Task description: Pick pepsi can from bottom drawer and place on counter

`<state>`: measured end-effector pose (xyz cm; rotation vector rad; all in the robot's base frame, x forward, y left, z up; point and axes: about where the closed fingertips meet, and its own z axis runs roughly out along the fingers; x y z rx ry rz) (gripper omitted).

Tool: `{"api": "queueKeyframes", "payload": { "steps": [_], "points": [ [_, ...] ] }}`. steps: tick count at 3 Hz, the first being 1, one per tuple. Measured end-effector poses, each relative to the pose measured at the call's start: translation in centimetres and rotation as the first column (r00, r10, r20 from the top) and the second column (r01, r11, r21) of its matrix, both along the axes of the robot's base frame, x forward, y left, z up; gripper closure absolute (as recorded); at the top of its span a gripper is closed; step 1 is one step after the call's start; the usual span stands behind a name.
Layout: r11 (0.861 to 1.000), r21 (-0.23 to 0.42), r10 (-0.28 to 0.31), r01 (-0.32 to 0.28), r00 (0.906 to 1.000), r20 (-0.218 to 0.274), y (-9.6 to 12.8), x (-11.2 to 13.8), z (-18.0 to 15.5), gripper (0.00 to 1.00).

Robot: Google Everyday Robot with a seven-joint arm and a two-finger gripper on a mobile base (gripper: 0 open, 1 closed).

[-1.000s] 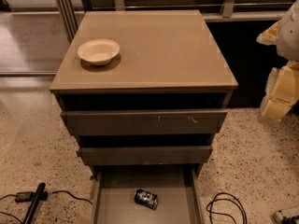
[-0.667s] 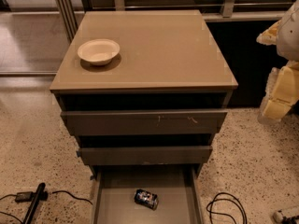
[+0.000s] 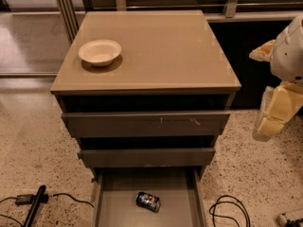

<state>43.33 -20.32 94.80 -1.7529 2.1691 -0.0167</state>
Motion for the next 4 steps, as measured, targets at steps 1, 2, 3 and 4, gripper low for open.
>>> {"api": "queueKeyframes", "payload": {
  "steps": [1,2,3,4],
  "points": [
    [0.996,0.082,0.024,-0.023,0.9996,-0.013,0.8,-0.6,-3.8,0.0],
    [0.988,0.152,0.028,-0.028,0.9996,0.006,1.2,-1.1,-7.6,0.0],
    [0.973,0.232,-0.037,0.017,0.996,0.082,1.3,0.1,-14.6,0.0],
    [0.973,0.231,-0.036,0.017,0.996,0.081,1.3,0.2,-14.6,0.0]
  ]
}}
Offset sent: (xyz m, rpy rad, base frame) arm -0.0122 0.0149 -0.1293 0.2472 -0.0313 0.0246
